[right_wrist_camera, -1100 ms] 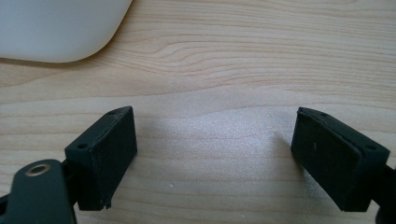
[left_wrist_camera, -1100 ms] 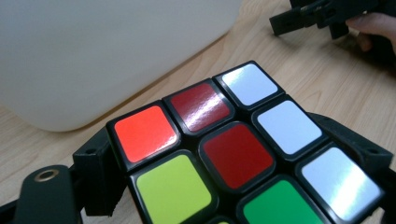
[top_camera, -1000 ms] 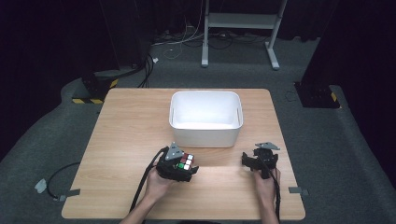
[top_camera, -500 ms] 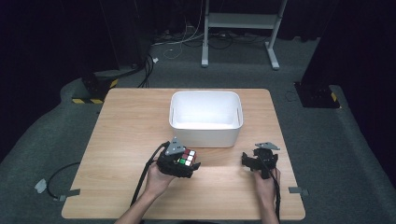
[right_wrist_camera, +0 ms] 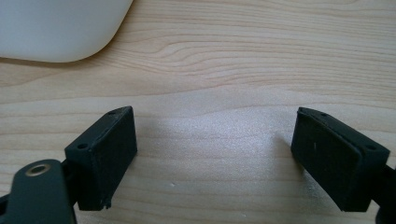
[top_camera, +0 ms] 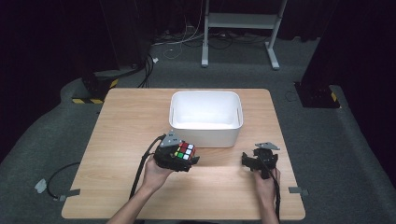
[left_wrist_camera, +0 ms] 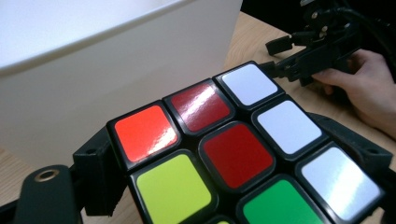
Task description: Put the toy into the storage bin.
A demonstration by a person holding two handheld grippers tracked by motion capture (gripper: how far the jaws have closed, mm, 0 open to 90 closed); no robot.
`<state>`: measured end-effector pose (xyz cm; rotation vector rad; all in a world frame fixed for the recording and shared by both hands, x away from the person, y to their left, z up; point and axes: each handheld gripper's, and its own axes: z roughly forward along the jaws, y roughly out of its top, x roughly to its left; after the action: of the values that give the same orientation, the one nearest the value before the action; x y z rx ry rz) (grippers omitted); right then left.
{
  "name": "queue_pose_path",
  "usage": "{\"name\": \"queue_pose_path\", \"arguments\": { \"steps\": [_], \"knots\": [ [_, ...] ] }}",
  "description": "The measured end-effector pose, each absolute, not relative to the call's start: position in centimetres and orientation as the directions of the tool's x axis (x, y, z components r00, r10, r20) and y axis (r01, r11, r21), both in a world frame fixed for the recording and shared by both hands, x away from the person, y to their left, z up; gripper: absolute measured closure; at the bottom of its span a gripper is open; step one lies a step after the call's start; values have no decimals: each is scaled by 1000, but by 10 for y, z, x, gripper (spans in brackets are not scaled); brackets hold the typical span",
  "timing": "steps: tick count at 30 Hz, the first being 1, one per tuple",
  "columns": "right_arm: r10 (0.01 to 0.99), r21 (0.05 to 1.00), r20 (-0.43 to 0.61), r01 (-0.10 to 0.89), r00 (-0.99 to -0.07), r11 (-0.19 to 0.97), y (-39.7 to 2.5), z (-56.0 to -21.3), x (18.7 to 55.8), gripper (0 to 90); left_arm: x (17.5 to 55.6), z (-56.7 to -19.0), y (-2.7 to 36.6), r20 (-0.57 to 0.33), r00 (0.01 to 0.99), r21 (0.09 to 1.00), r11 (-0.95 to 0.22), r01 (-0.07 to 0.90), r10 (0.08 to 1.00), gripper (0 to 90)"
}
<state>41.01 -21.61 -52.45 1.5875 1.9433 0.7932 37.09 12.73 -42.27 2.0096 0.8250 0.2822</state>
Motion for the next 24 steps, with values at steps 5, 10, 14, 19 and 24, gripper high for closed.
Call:
{"name": "queue_pose_path", "arguments": {
  "steps": [5, 10, 14, 19, 24],
  "knots": [
    [981, 711, -20, 687, -192, 149, -216, -524, 410, 142, 374, -414, 128, -110, 756, 827, -362, 430, 645, 155],
    [981, 711, -20, 687, -192, 149, -216, -524, 410, 142, 378, -406, 127, -99, 760, 827, -372, 422, 642, 155],
    [981, 711, -20, 687, -192, 149, -216, -524, 410, 141, 381, -400, 127, -93, 762, 827, -377, 417, 640, 154],
    [981, 711, -20, 687, -192, 149, -216, -524, 410, 141, 384, -391, 127, -93, 763, 834, -369, 411, 639, 154],
    [981, 711, -20, 687, -192, 149, -216, -524, 410, 141, 388, -382, 127, -79, 767, 836, -377, 398, 637, 154]
  ]
}}
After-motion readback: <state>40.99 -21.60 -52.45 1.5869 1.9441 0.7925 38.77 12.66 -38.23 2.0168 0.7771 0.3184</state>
